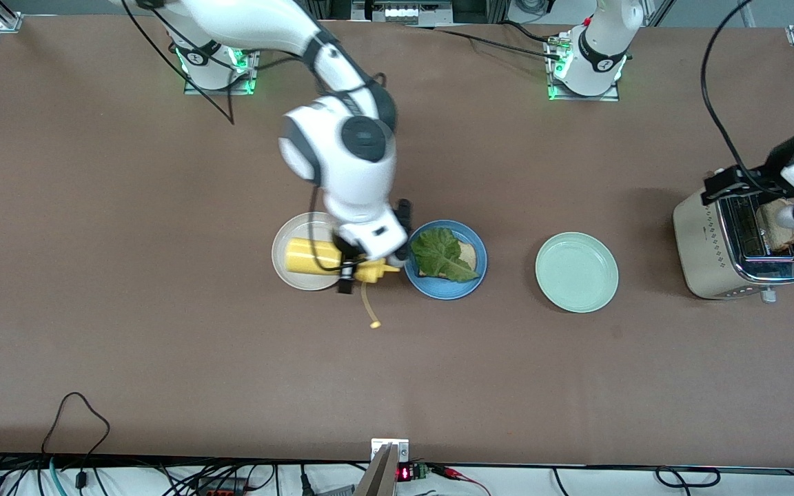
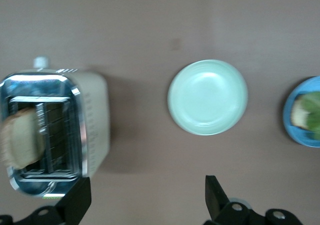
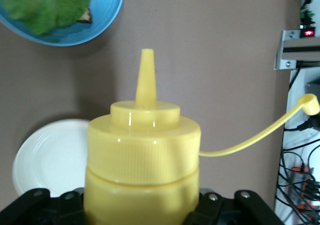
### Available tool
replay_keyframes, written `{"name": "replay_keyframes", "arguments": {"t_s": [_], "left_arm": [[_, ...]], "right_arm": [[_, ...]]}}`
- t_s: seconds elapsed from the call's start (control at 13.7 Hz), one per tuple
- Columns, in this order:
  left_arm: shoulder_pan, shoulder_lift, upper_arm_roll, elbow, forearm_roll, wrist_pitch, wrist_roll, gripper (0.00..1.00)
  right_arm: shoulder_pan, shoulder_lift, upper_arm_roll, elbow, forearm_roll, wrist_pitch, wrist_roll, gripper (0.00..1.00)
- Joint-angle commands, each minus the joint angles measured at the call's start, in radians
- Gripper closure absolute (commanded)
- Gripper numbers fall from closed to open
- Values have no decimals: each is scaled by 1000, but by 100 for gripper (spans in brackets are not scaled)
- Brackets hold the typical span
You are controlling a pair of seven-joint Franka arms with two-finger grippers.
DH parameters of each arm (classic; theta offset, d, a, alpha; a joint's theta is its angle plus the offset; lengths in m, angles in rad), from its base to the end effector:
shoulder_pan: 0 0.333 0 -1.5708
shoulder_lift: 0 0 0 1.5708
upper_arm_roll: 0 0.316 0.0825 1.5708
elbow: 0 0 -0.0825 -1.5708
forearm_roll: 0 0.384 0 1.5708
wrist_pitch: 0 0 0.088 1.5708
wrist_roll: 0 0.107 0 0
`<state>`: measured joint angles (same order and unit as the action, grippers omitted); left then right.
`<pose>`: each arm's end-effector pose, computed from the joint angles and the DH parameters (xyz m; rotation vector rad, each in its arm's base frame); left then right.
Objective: Make sandwich in blue plate with both arms
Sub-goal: 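Return the bottle to its spot while the left gripper reaches the toaster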
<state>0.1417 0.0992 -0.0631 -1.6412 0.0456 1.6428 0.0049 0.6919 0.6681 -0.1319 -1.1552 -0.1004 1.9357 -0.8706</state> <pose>0.5807 0.0518 0.5409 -3.1011 -0.1058 0.1536 0.6256 0.4175 0.4212 2.1624 2.0022 0.1319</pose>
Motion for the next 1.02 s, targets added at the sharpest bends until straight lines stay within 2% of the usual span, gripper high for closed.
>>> {"name": "replay_keyframes", "arguments": {"t_s": [0.0, 0.15, 0.29, 0.44, 0.51, 0.58, 0.73, 0.95], "left_arm": [[33, 78, -6, 37, 172, -18, -2, 0], [94, 111, -4, 32, 195, -12, 33, 0], [172, 154, -6, 23, 189, 53, 137, 0], [242, 189, -12, 18, 169, 100, 209, 0], [272, 206, -11, 18, 117, 106, 252, 0], [300, 221, -10, 18, 58, 112, 289, 0], [331, 247, -10, 17, 31, 156, 352, 0], [368, 277, -12, 15, 20, 196, 408, 0]], "right_arm": [[-148, -206, 24, -196, 184, -1, -213, 84], [-259, -283, 24, -265, 331, -38, -359, 84], [-384, -338, 23, -340, 509, -82, -537, 84], [-495, -375, 23, -437, 658, -115, -655, 84], [-553, -386, 23, -486, 739, -126, -724, 84], [-607, -383, 23, -523, 811, -139, -802, 84], [-708, -352, 21, -601, 956, -181, -975, 84], [-814, -264, 21, -678, 1091, -240, -1212, 84]]}}
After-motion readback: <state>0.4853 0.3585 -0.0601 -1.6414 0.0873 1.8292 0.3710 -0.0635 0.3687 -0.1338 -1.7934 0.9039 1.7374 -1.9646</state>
